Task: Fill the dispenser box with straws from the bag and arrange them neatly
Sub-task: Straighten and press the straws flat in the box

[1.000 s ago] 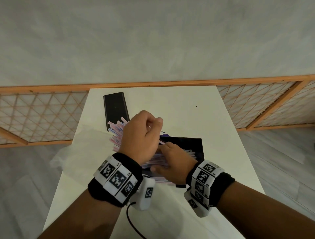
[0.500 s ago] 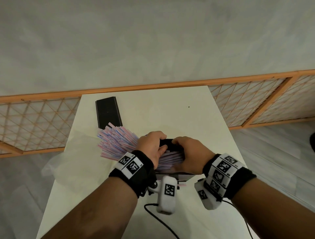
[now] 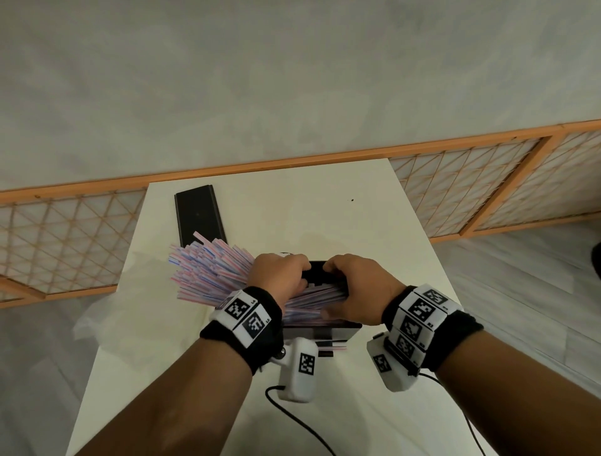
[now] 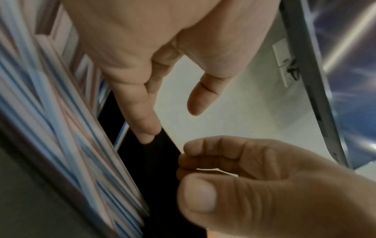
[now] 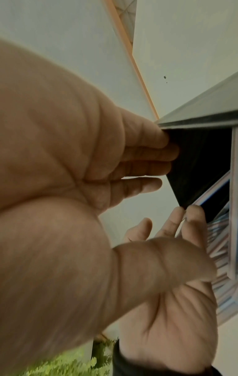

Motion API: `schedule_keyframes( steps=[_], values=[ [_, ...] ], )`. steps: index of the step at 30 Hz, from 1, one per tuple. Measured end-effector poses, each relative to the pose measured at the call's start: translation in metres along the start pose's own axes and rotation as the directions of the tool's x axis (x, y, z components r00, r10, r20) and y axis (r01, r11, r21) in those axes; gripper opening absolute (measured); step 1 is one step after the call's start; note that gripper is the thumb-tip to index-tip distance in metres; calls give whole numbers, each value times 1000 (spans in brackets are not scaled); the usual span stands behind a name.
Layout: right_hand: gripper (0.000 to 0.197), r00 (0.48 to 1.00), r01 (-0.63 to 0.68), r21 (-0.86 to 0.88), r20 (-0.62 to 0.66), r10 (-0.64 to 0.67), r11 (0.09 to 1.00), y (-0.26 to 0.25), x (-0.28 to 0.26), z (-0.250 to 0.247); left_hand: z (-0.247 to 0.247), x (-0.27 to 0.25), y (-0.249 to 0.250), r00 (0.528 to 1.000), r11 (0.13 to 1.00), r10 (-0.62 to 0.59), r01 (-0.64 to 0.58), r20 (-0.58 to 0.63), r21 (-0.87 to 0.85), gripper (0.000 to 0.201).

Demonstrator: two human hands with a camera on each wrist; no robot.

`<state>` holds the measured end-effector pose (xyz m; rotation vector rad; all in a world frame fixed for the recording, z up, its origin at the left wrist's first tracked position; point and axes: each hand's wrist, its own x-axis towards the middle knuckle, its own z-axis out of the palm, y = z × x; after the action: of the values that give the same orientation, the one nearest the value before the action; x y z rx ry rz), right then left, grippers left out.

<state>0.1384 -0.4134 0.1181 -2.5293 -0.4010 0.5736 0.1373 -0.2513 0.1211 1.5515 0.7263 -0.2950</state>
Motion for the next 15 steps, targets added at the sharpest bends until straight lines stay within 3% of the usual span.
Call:
schedule_keyframes(
  steps=[3, 6, 8, 11, 15],
  values=[
    [58, 1000, 5, 7, 6, -5, 1000, -1, 0, 0, -9, -5, 0, 984, 956, 175, -164, -25, 243, 16],
    [53, 999, 35, 26, -21, -34, 999, -5, 2, 2, -21, -9, 6, 950, 890, 311, -282, -26, 358, 45],
    [47, 996, 67, 52, -57, -64, 996, -9, 4, 4, -30, -15, 13, 926, 855, 375, -333, -31, 398, 48],
    [38, 990, 120, 83, -86, -113, 989, -21, 10, 10, -42, -24, 20, 915, 858, 404, -369, -25, 357, 40],
    [27, 990, 138, 78, -35, -136, 987, -34, 21, 22, -51, -31, 18, 935, 875, 353, -332, 4, 351, 31]
  ],
)
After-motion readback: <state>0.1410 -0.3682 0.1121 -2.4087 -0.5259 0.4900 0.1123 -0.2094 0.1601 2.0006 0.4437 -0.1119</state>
